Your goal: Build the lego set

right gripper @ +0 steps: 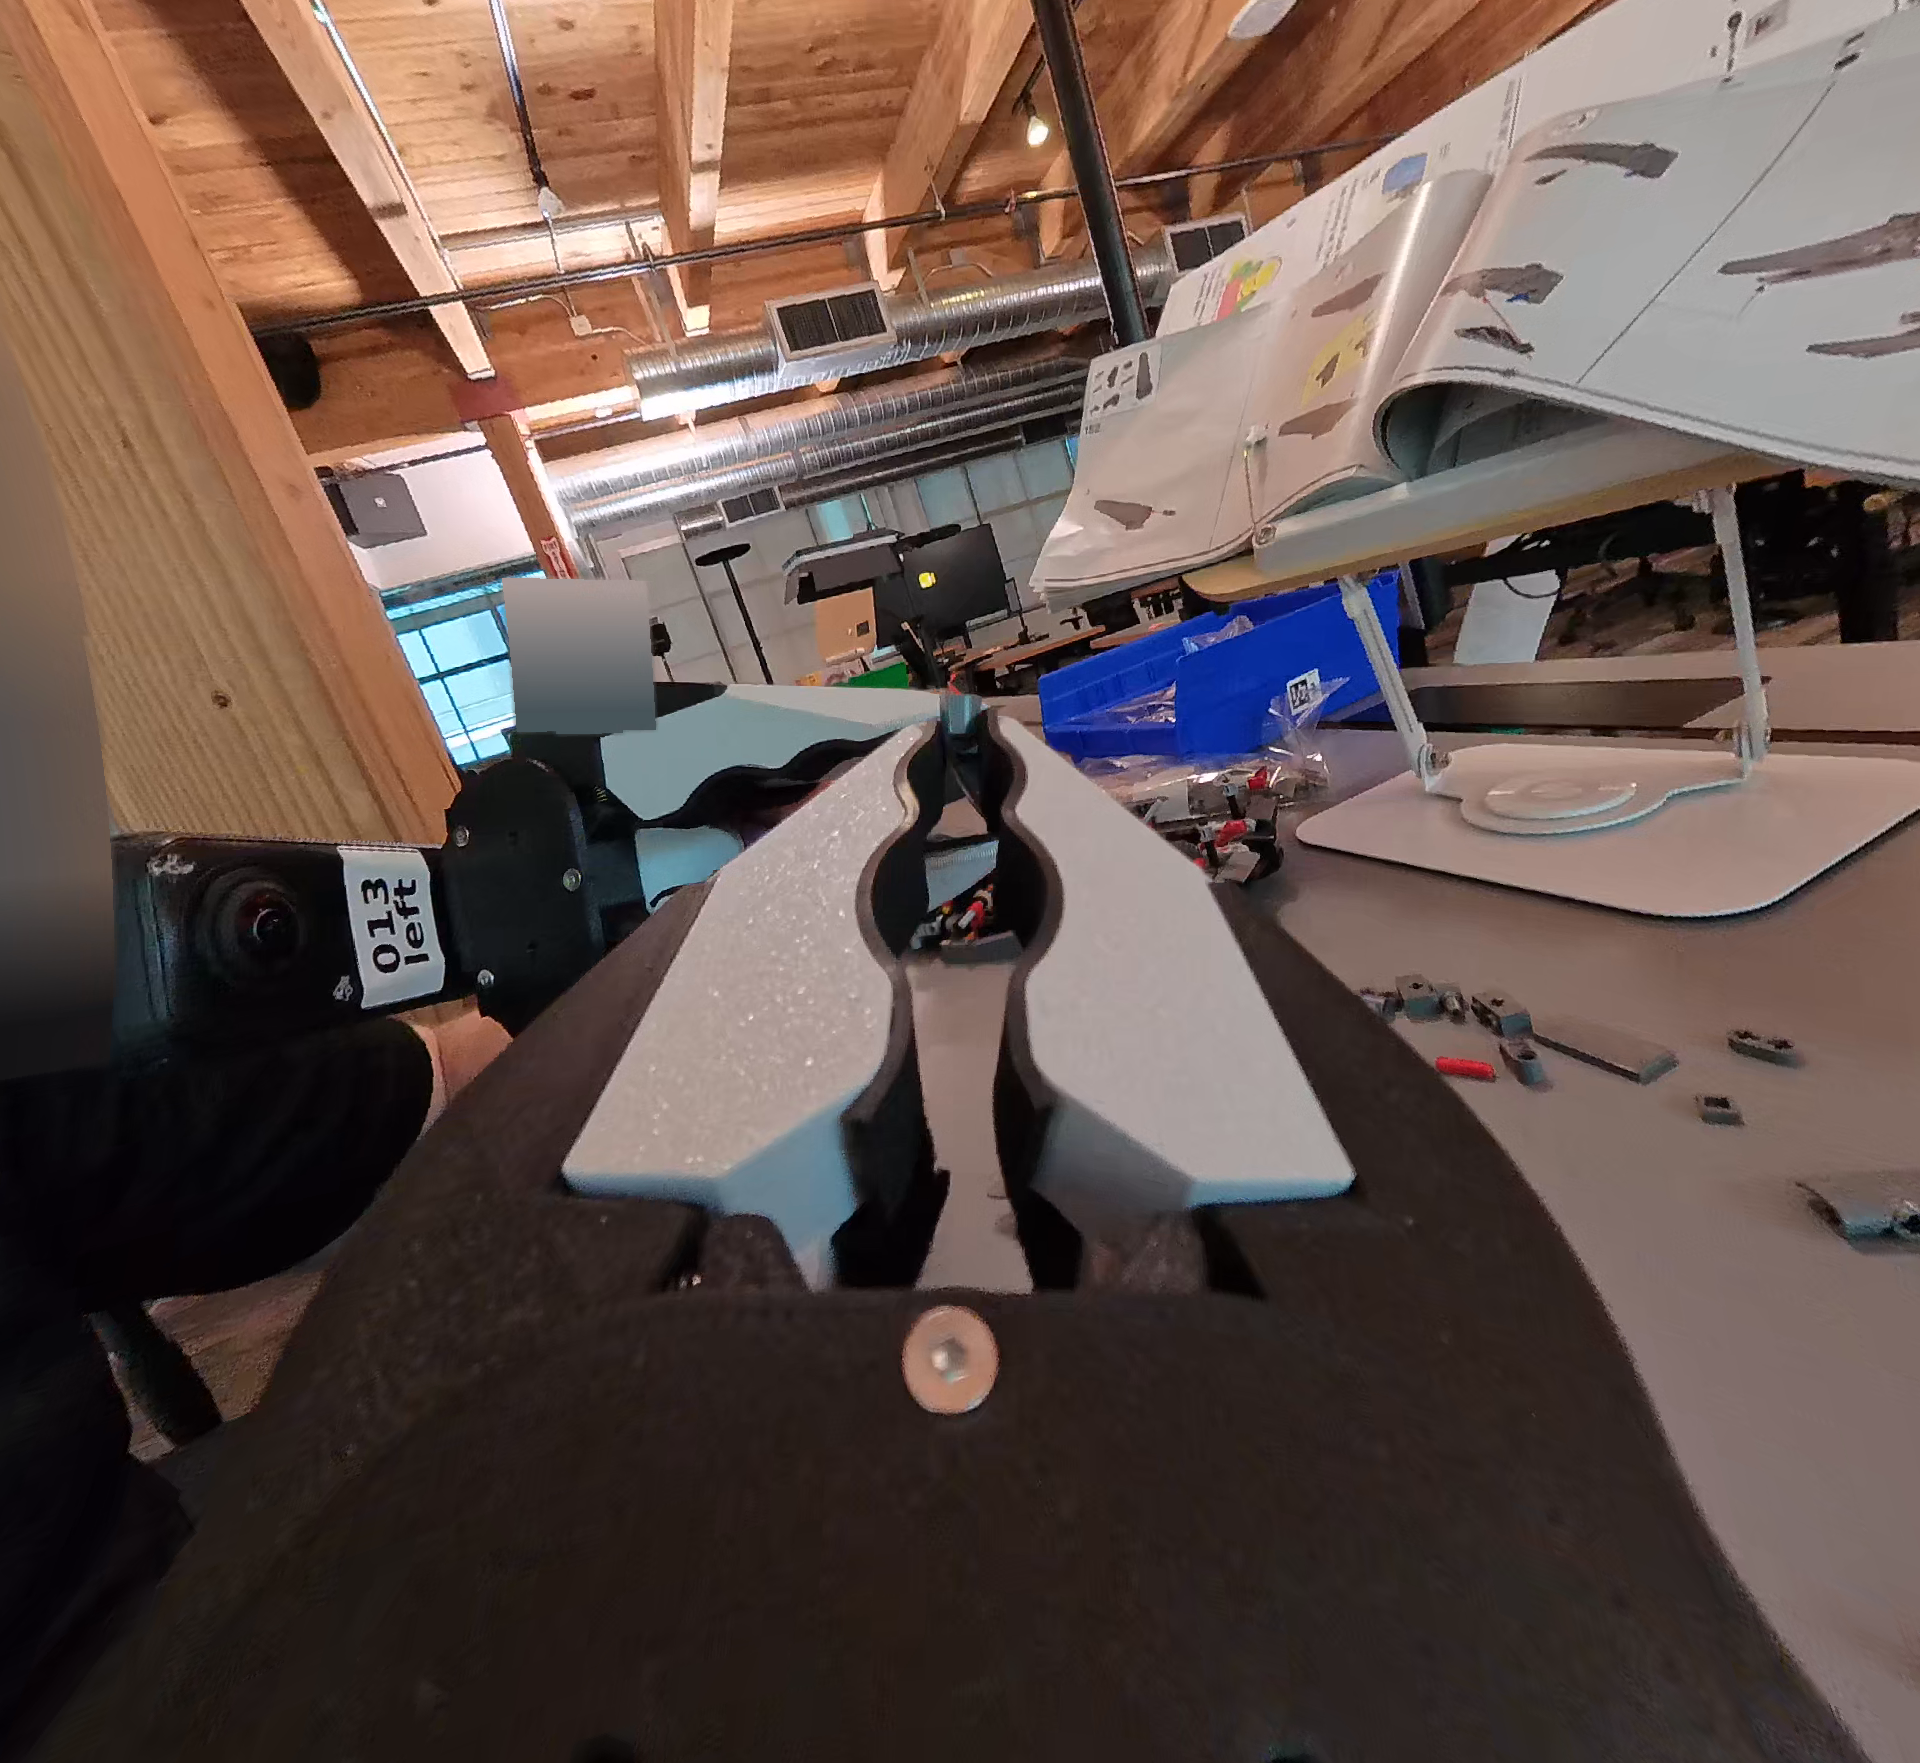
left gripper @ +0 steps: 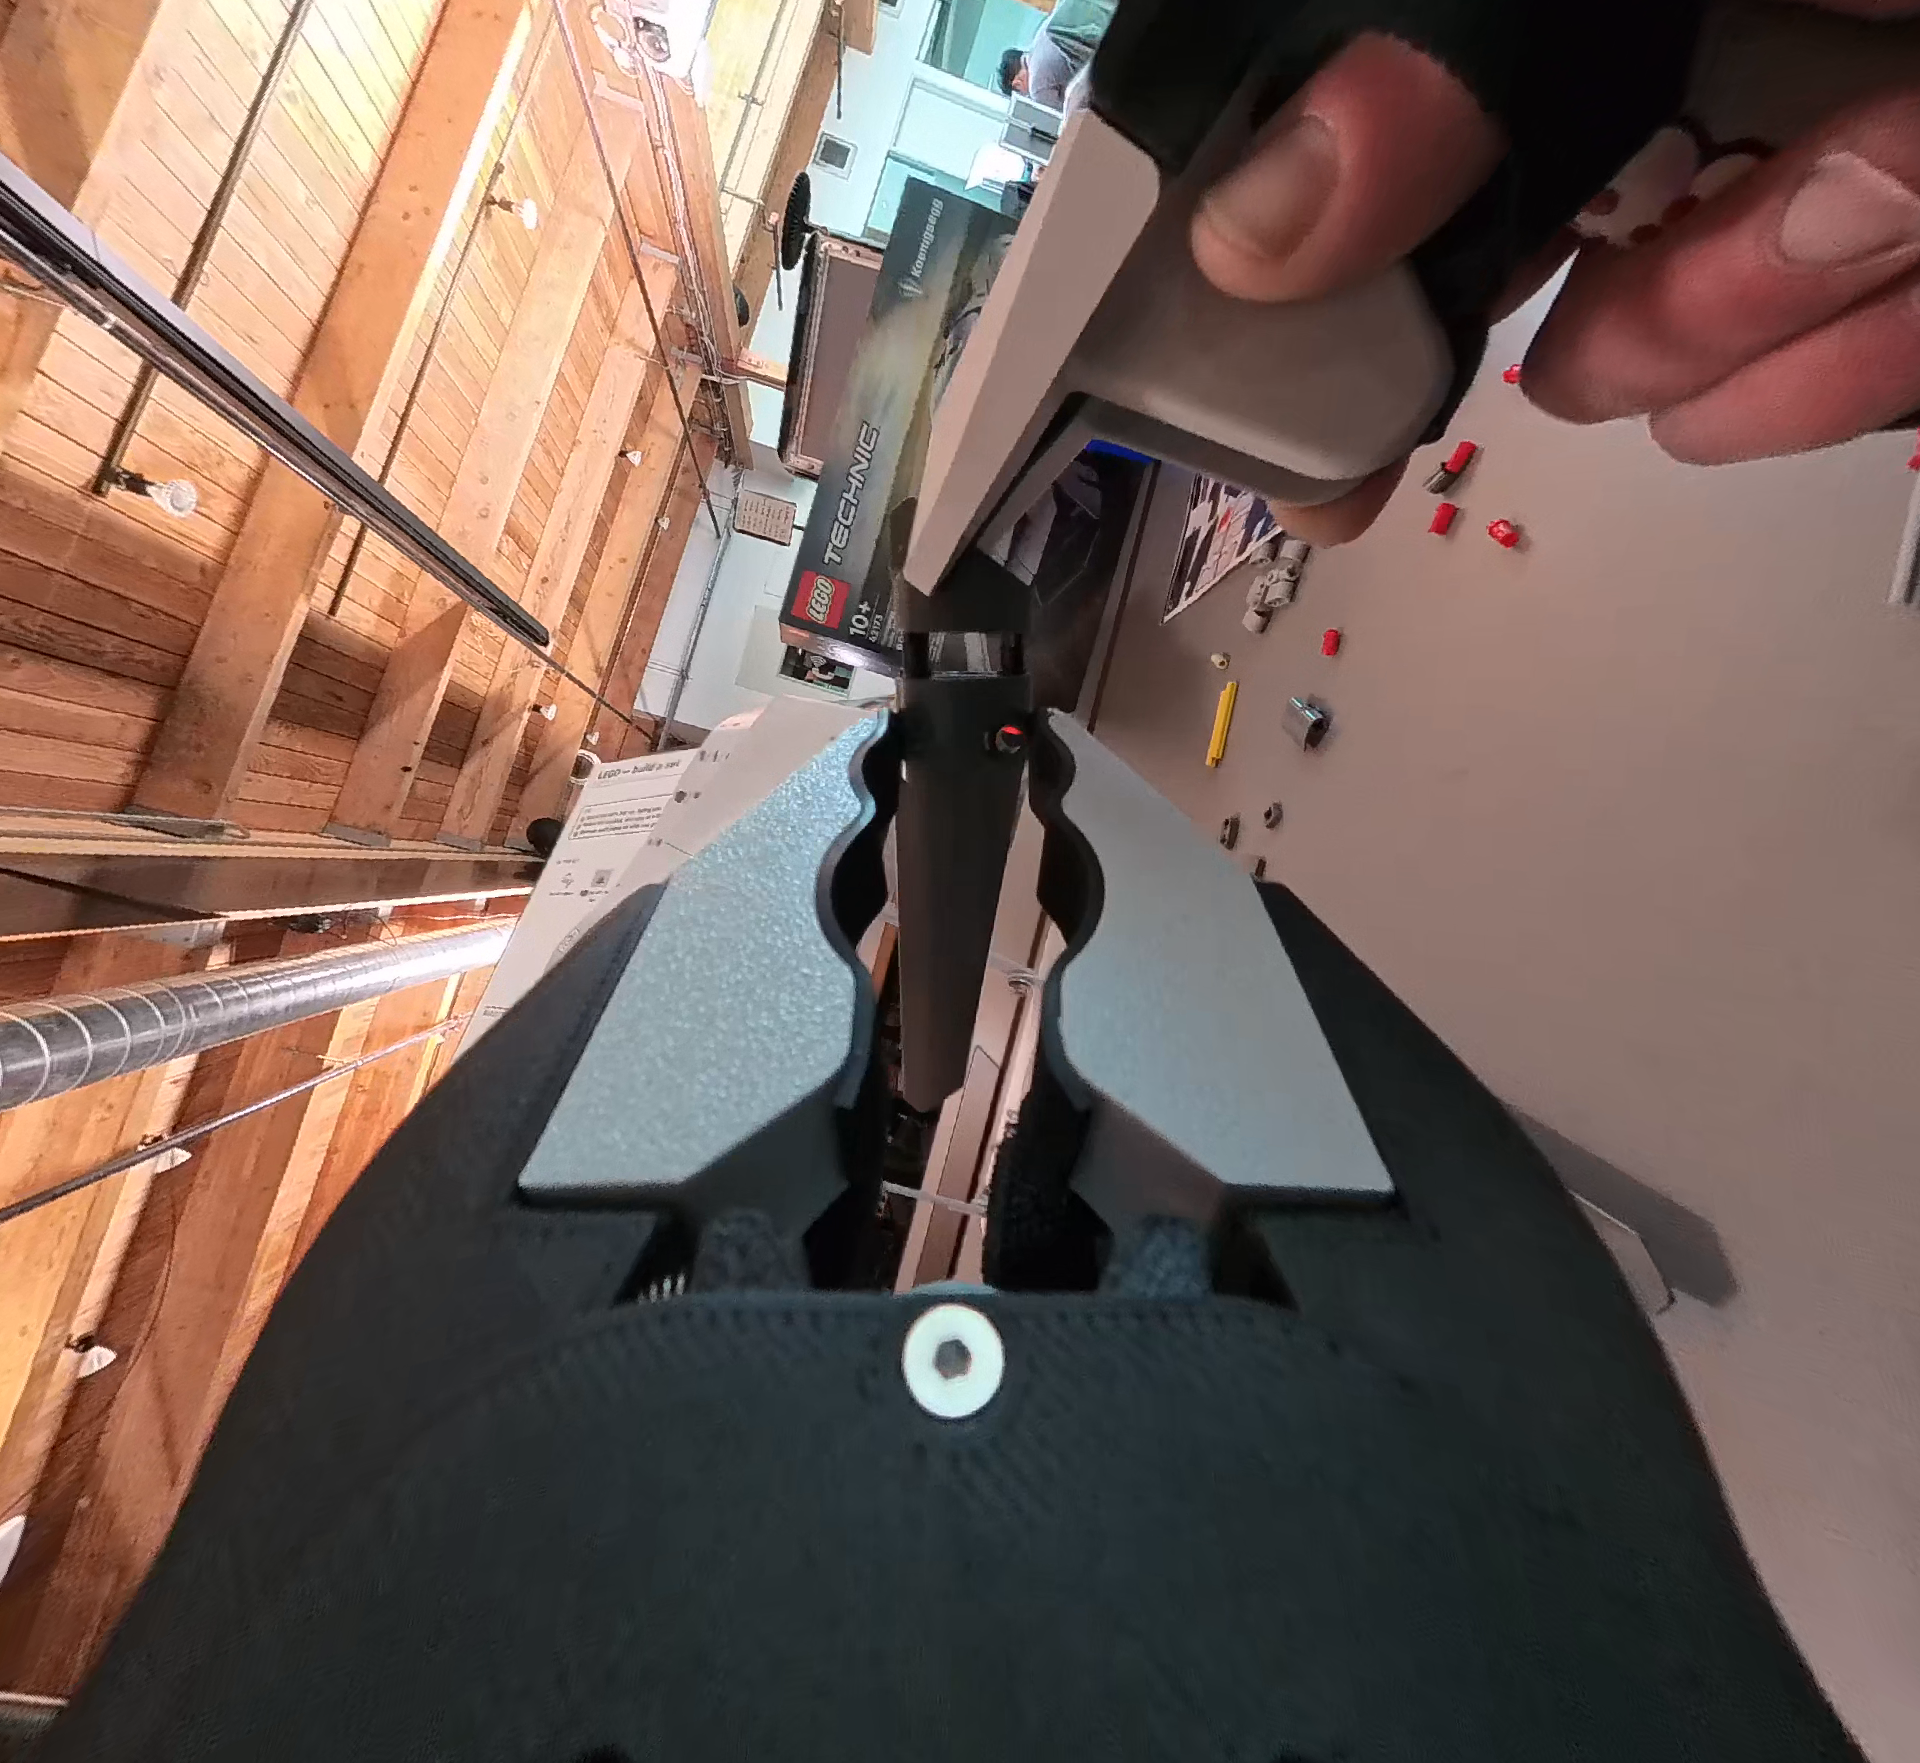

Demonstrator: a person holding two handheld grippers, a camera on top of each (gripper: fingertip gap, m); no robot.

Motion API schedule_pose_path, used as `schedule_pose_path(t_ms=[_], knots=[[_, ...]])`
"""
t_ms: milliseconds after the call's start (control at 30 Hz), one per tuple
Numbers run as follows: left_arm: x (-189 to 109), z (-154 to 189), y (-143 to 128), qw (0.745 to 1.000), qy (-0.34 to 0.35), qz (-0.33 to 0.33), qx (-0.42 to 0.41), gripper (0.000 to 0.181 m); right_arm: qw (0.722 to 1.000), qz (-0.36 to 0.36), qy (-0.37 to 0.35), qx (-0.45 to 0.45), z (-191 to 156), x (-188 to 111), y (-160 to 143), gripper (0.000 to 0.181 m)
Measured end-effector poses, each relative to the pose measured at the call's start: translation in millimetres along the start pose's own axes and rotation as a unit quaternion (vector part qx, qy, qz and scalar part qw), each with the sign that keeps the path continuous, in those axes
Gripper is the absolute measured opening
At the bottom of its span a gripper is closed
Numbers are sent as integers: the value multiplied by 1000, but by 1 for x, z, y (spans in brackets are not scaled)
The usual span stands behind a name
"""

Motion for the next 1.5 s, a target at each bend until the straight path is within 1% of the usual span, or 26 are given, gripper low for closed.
schedule_pose_path(t_ms=[233, 467, 733, 933, 1133, 1500], knots=[[-1, -6, 3, 1000, 13, 6, -21, 21, 999, 26, 20, -14, -5, 0, 1, 3], [-2, -11, 4, 999, 17, 1, -30, 21, 998, 32, 15, -56, -10, 4, 3, 3], [-2, -13, 2, 999, 16, -2, -47, 20, 995, 16, -2, -101, -18, 7, 5, 3], [-2, -16, 1, 996, 8, 6, -90, 20, 984, 23, -29, -175, -28, 11, 2, 3], [-2, -17, 2, 995, 3, 5, -101, 19, 966, 21, -65, -250, -36, 12, 2, 3], [1, -18, 4, 990, -8, -8, -137, 19, 952, 32, -89, -291, -38, 14, 1, 3]])
Point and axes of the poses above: each gripper's, where its closed fingertips meet, x out along the fingers, y out of its top, z = x × y across the jaws, the point moved 9 cm from there along -x, back along the fingers, and after that the axes turned 14 degrees about x, right-handed, at the moved point
